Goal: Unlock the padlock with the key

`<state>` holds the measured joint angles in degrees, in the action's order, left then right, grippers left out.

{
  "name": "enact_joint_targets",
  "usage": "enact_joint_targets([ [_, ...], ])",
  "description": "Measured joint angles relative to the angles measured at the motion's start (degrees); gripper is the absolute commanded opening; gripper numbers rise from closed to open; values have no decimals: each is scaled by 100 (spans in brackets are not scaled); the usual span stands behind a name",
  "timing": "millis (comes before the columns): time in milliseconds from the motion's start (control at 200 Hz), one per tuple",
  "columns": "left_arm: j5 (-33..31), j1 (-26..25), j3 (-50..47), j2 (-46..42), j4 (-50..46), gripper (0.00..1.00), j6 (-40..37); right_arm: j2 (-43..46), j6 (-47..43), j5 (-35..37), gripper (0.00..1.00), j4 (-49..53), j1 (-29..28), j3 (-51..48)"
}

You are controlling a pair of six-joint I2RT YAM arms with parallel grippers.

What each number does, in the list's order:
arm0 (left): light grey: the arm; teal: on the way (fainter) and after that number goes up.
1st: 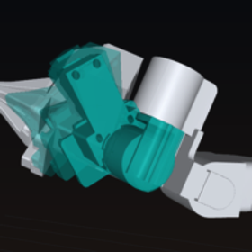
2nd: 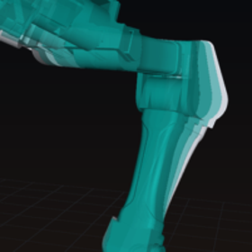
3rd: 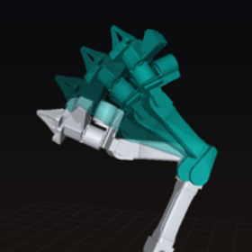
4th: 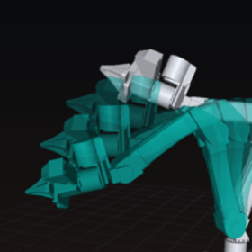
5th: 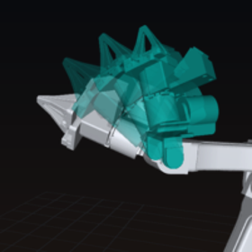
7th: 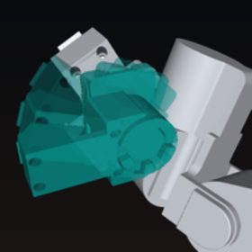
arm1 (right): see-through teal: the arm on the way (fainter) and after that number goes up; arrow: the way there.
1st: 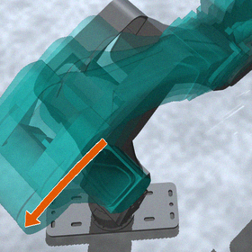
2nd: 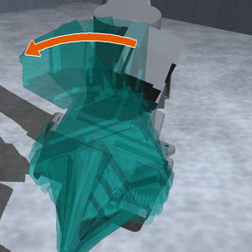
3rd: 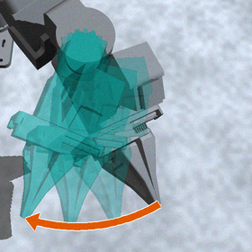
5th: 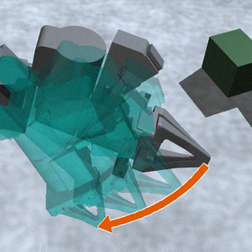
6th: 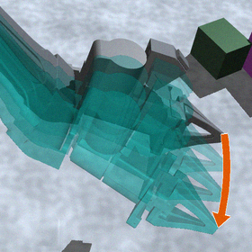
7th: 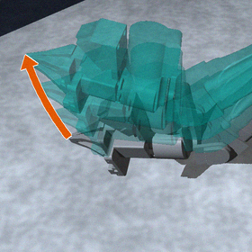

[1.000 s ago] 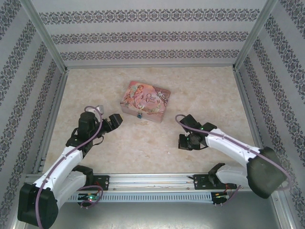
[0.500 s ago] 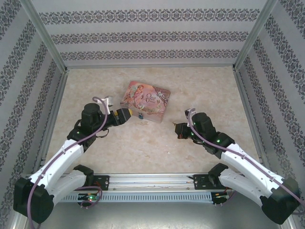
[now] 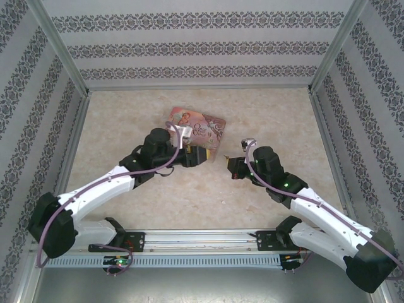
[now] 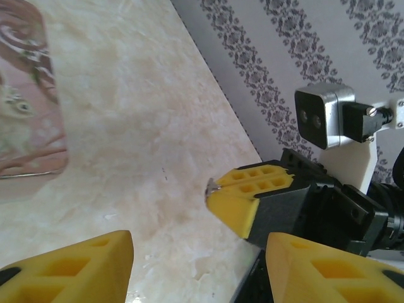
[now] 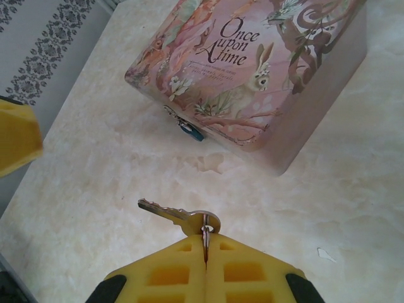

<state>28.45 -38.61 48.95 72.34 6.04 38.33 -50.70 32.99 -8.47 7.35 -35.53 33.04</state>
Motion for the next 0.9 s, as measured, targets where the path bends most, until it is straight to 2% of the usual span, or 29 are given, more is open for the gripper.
enact_joint_targets([
  [350,2,-496,507,1027,341,51,-15,-52,-24,-15,0,-70,-114,22],
  [470,0,-544,557,1154,387,49,-13,-52,-22,-15,0,-81,-136,22],
  [695,2,-562,586,1180,442,37,42,-48,-20,-11,0,-76,-142,22],
  [899,-7,-564,586,1200,498,34,70,-35,-13,-13,0,-81,-151,22],
])
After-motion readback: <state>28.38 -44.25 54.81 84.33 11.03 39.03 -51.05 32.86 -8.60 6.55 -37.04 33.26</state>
